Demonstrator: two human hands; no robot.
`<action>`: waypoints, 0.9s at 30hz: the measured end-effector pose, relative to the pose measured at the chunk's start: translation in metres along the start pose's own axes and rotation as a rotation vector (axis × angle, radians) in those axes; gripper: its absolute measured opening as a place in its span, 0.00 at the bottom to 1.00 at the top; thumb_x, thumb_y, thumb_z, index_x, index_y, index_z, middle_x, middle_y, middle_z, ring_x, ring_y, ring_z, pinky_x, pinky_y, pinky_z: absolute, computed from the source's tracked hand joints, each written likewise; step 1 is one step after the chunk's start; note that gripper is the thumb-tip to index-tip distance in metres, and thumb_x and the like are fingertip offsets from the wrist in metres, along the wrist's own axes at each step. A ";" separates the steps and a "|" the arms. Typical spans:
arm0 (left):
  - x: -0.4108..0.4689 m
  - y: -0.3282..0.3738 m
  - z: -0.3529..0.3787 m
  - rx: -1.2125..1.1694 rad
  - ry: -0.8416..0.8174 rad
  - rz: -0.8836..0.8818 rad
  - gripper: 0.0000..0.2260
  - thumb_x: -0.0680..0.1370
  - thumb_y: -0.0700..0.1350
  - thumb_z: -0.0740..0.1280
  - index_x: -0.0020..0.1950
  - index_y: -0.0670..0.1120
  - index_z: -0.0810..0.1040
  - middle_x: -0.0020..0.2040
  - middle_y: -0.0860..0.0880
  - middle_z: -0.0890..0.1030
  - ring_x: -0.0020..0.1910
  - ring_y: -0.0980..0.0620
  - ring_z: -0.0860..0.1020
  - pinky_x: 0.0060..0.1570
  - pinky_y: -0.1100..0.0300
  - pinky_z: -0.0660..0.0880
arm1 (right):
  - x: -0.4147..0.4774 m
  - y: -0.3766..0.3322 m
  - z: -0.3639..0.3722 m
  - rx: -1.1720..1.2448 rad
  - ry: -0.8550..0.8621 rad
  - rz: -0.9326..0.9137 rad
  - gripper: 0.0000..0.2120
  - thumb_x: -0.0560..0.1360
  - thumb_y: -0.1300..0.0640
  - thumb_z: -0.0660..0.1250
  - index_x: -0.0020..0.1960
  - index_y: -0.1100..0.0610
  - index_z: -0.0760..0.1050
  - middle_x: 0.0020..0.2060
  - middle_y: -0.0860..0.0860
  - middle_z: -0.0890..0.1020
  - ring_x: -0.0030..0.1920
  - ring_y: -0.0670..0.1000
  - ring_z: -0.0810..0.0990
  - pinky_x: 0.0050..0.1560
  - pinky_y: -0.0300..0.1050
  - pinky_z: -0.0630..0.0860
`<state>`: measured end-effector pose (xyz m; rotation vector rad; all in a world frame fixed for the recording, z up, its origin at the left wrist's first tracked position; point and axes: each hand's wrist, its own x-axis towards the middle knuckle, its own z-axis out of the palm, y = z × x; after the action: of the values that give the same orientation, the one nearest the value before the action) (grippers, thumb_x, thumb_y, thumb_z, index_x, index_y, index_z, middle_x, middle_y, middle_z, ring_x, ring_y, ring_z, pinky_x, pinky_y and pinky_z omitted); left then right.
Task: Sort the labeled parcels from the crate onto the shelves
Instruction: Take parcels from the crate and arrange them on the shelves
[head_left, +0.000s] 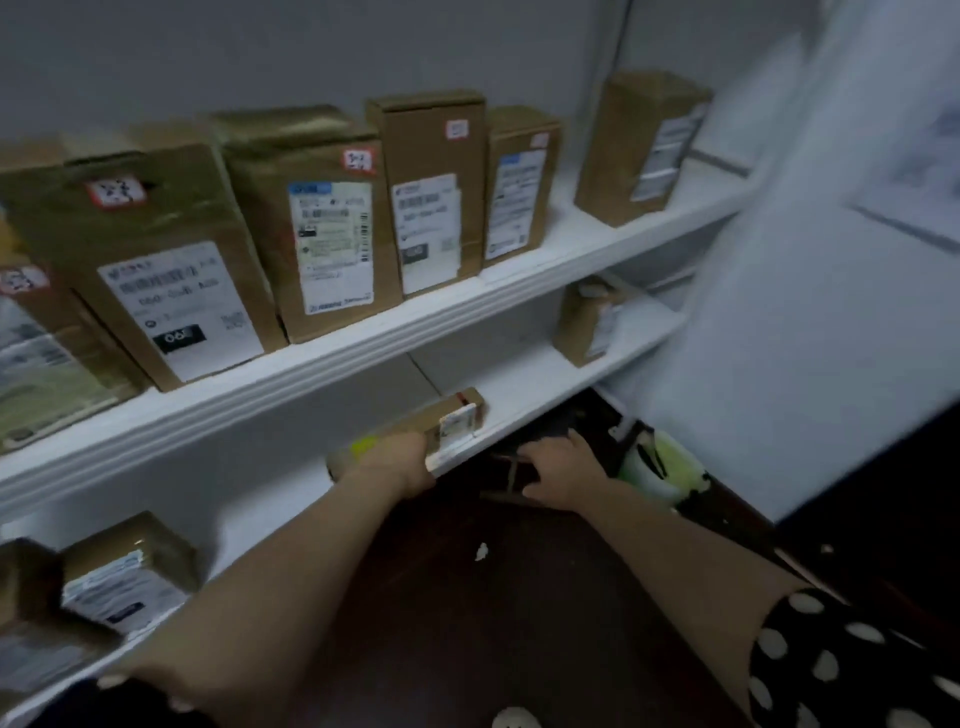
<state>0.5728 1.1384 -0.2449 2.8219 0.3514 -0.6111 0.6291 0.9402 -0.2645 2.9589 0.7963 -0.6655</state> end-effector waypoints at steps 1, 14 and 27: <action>-0.009 0.016 -0.001 0.020 0.009 0.070 0.21 0.77 0.48 0.66 0.67 0.42 0.69 0.64 0.43 0.74 0.62 0.44 0.73 0.56 0.57 0.69 | -0.026 0.006 0.001 0.042 -0.005 0.057 0.26 0.78 0.48 0.63 0.73 0.53 0.63 0.68 0.54 0.70 0.70 0.55 0.66 0.74 0.52 0.47; -0.194 0.258 0.083 0.222 -0.157 0.763 0.36 0.74 0.47 0.68 0.77 0.45 0.53 0.69 0.43 0.70 0.65 0.45 0.72 0.59 0.57 0.71 | -0.391 0.069 0.115 0.435 0.026 0.766 0.26 0.78 0.52 0.62 0.73 0.58 0.60 0.66 0.56 0.73 0.67 0.58 0.70 0.69 0.51 0.62; -0.544 0.532 0.298 0.414 -0.312 1.298 0.38 0.75 0.51 0.69 0.78 0.50 0.51 0.69 0.47 0.71 0.65 0.49 0.72 0.63 0.57 0.71 | -0.845 0.129 0.297 0.844 0.391 1.478 0.30 0.78 0.50 0.63 0.76 0.56 0.56 0.71 0.55 0.68 0.68 0.55 0.70 0.64 0.47 0.70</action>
<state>0.1290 0.4547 -0.1827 2.4450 -1.6488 -0.7679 -0.0878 0.3904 -0.2083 3.0543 -1.9908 -0.2511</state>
